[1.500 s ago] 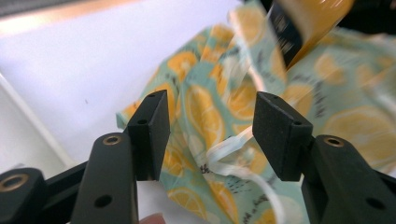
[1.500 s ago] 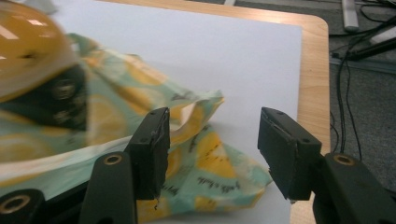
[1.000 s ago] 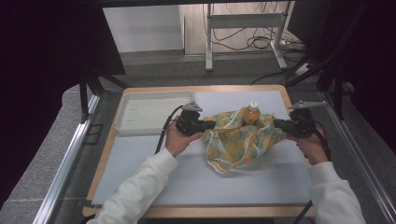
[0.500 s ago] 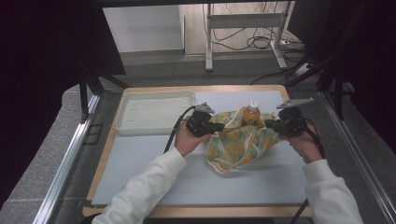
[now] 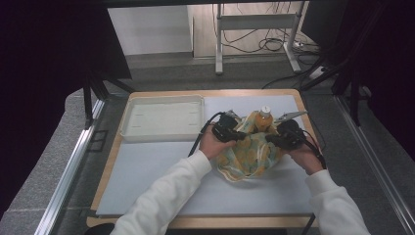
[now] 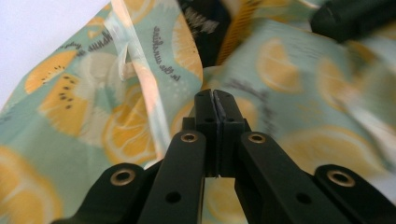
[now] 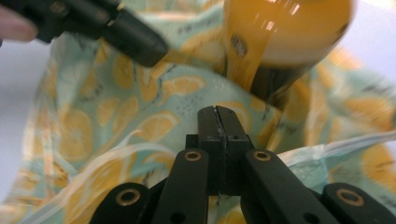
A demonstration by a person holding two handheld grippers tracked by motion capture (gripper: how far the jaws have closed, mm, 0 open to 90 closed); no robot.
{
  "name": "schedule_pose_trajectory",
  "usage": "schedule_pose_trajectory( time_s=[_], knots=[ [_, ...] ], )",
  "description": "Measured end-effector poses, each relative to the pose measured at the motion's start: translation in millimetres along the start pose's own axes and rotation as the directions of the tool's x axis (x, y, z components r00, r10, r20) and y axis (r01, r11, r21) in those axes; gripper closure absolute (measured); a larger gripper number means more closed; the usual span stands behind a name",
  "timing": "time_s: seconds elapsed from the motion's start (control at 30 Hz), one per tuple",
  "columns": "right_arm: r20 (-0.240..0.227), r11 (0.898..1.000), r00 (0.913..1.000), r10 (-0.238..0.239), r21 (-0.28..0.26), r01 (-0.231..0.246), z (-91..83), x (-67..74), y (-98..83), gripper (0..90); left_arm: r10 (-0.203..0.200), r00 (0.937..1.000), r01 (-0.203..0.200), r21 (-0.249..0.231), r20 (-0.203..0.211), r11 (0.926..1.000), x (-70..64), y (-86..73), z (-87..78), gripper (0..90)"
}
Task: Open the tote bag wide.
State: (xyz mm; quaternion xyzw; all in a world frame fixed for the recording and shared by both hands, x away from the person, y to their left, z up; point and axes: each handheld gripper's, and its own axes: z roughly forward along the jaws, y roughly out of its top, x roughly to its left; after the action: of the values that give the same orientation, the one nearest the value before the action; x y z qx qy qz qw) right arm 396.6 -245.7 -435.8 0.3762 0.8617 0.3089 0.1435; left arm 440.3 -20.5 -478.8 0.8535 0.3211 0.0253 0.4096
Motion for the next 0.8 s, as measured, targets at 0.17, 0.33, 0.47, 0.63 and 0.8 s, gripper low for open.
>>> schedule_pose_trajectory(
  time_s=[0.17,0.33,0.47,0.63,0.8],
  knots=[
    [0.004,0.999,0.9998,0.018,0.032,-0.018,16.4,-2.7,-10.3,89.3,-0.027,0.9995,0.026,-0.003,-0.016,0.9996,12.4,4.7,12.4,89.7],
    [-0.01,0.997,0.9992,0.038,0.064,-0.037,30.0,-5.1,-27.0,89.4,-0.044,0.9981,0.044,-0.002,-0.042,0.999,26.9,11.7,22.6,89.7],
    [-0.023,0.995,0.9982,0.056,0.088,-0.054,33.2,-5.7,-43.0,89.3,-0.065,0.9961,0.065,0.0,-0.059,0.9979,38.8,18.1,32.6,89.7],
    [-0.032,0.992,0.9974,0.065,0.107,-0.062,30.4,-2.5,-63.5,89.4,-0.087,0.9938,0.088,0.001,-0.068,0.9962,49.5,24.3,45.2,89.7],
    [-0.045,0.992,0.9949,0.09,0.097,-0.085,26.2,-1.1,-77.8,89.4,-0.086,0.9946,0.087,0.01,-0.058,0.9962,50.7,25.5,50.6,89.7]
  ],
)
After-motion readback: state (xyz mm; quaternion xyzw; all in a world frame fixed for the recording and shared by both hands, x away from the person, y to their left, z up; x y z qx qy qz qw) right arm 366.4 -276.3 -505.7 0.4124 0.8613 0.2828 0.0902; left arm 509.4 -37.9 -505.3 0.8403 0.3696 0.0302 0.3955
